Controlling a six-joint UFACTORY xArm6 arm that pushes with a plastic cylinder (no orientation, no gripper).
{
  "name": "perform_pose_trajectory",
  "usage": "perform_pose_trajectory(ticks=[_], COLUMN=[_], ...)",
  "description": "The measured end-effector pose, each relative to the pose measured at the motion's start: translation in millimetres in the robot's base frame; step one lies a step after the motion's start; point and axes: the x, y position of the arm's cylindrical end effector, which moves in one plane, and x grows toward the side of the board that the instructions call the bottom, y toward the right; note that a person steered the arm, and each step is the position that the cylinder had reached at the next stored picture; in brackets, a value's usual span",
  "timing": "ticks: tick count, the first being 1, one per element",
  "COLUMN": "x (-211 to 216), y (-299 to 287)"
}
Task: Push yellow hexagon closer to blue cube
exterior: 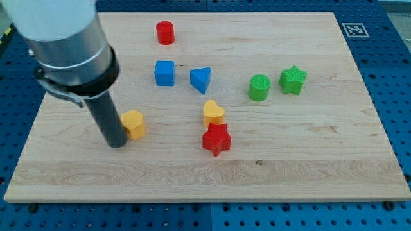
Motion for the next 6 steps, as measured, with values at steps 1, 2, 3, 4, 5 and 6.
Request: perform_pose_trajectory(ticks=[1,2,3,4,5,6], x=[-10,-17,-30,-43,-52,-53], y=[5,8,9,13,15,24])
